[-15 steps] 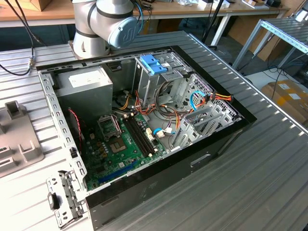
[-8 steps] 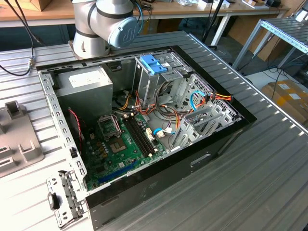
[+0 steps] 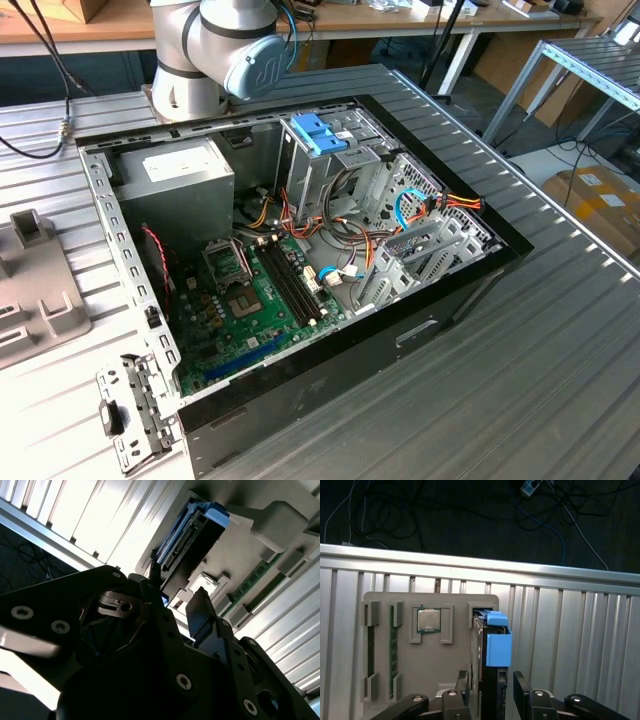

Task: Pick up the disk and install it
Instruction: 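Pick up the disk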

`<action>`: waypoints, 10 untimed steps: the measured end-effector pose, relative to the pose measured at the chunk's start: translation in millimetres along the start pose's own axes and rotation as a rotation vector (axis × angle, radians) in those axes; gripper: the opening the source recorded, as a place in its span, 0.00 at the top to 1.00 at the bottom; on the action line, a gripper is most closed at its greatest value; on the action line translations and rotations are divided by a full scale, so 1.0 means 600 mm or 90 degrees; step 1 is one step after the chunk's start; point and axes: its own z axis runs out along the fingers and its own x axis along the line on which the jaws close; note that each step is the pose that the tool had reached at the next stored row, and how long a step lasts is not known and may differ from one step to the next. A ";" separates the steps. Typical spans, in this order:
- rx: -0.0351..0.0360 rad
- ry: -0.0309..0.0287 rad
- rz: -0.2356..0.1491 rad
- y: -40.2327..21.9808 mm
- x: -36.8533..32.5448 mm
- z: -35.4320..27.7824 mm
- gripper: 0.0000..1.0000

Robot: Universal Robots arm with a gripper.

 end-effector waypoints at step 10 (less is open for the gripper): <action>0.0000 0.0000 0.000 0.008 -0.005 0.010 0.52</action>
